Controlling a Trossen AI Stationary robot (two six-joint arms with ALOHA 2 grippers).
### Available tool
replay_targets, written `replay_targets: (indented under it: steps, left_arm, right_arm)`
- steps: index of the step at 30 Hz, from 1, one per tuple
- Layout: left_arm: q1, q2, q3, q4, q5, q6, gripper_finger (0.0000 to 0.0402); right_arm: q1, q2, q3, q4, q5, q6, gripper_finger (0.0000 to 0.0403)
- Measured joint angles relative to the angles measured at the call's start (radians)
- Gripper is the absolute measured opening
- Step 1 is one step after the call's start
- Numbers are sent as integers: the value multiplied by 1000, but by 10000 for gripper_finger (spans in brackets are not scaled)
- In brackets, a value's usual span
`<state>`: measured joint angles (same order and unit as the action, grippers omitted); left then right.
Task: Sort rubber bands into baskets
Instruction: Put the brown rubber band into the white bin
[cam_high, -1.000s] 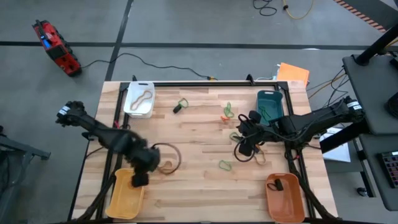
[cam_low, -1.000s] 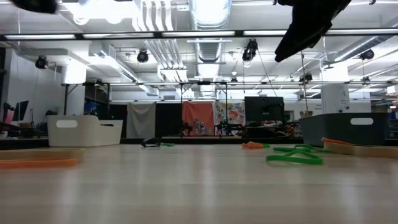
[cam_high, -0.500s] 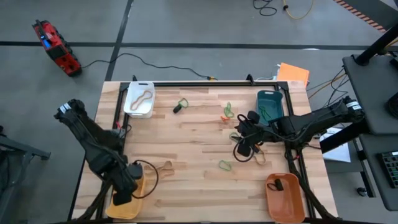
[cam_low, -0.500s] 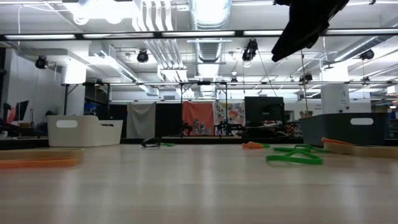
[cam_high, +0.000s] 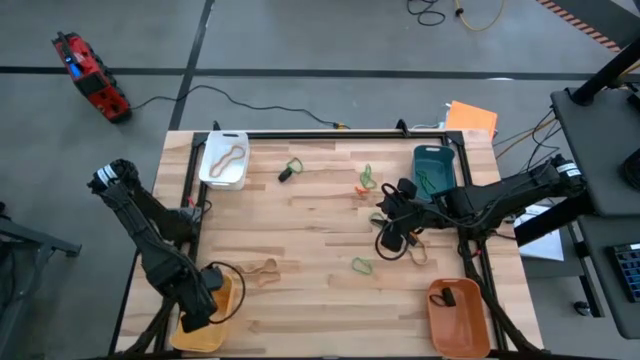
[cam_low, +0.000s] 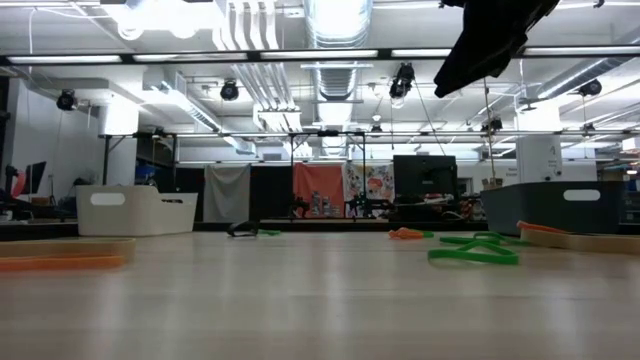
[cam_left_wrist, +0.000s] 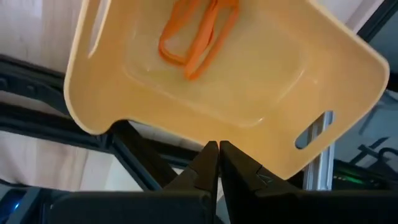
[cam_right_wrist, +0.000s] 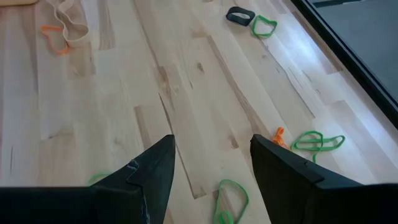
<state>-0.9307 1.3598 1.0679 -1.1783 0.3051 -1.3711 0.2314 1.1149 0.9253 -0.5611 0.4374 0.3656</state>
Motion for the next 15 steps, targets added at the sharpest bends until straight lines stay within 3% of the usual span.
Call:
replay_targets:
  steps: [4, 11, 15]
  left_arm:
    - [2, 0, 33, -1, -133, 41, 0]
    - [3, 0, 97, 28, -680, 332, 0]
    - [3, 0, 83, 43, -899, 504, 0]
  right_arm:
    - [0, 0, 0, 50, 0, -4, 199]
    - [0, 52, 0, 291, -1, -113, 199]
    - [0, 137, 0, 457, -51, -184, 199]
